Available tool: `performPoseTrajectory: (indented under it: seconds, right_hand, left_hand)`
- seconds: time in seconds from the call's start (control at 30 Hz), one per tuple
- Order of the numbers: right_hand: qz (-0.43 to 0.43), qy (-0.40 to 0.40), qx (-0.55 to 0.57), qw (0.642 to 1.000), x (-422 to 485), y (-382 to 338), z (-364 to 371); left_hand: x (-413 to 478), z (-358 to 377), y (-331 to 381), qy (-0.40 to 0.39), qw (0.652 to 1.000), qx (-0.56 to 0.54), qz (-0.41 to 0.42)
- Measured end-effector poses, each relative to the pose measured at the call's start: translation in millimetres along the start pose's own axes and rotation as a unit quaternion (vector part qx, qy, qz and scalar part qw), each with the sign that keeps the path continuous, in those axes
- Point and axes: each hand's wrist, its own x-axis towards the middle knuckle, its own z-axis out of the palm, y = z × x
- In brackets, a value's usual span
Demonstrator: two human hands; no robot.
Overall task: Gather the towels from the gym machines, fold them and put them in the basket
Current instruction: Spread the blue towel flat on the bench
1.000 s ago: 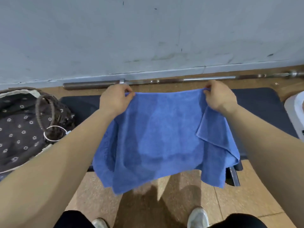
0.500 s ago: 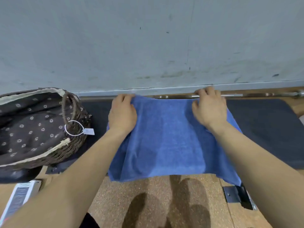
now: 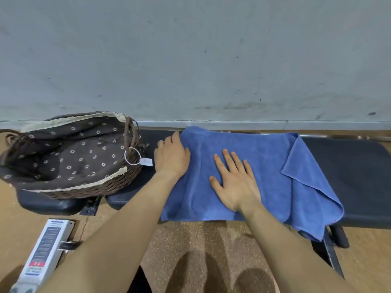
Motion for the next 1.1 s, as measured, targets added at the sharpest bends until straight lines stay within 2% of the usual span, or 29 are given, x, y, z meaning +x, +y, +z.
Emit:
performPoseTrajectory:
  seconds: [0.07, 0.13, 0.27, 0.43, 0.5, 0.57, 0.63, 0.7, 0.83, 0.93, 1.03, 1.1]
  right_hand:
    - [0.001, 0.003, -0.003, 1.000, 0.0, -0.9, 0.8]
    - [0.000, 0.004, -0.008, 1.000, 0.5, -0.4, 1.2]
    - [-0.004, 0.003, -0.009, 1.000, 0.0, 0.6, 1.7]
    - [-0.012, -0.006, -0.010, 1.000, 0.3, 2.0, 2.5]
    - [-0.013, -0.008, -0.012, 1.000, 0.5, 1.8, 2.2]
    - [-0.013, -0.007, -0.014, 1.000, 0.7, 1.9, 2.0]
    - [-0.012, -0.003, -0.009, 1.000, 1.0, 2.3, 1.6]
    - [-0.014, -0.005, -0.011, 1.000, 0.1, 1.8, 1.5]
    - [-0.016, -0.001, -0.009, 1.000, -0.3, 1.1, 0.6]
    - [-0.016, -0.004, -0.016, 1.000, -0.7, 0.9, 0.5]
    - [-0.014, -0.010, -0.021, 1.000, 0.2, 0.8, 1.0]
    - [-0.015, -0.013, -0.024, 1.000, -0.1, 0.4, 1.5]
  left_hand:
    - [11.4, -10.1, 2.8, -0.007, 1.000, -0.012, -0.021]
    - [21.6, -19.8, 5.0, -0.054, 0.995, -0.069, -0.050]
    - [34.3, -41.9, 6.4, -0.102, 0.982, -0.151, -0.052]
    - [54.8, -50.9, -5.7, -0.151, 0.951, -0.255, -0.084]
    - [61.8, -49.1, -6.1, -0.109, 0.930, -0.336, -0.102]
    - [67.4, -47.8, -6.6, -0.034, 0.923, -0.367, -0.112]
    - [71.0, -45.7, -8.9, 0.033, 0.948, -0.308, -0.074]
    - [69.4, -44.7, -13.5, 0.068, 0.973, -0.219, -0.028]
    - [57.2, -31.1, -15.2, 0.011, 0.996, -0.068, 0.050]
    - [17.9, -12.1, -5.3, -0.001, 0.994, -0.079, 0.071]
    - [-41.3, 1.9, -1.2, -0.014, 0.989, -0.142, 0.040]
    - [-78.4, 13.8, -13.8, -0.022, 0.993, -0.109, 0.037]
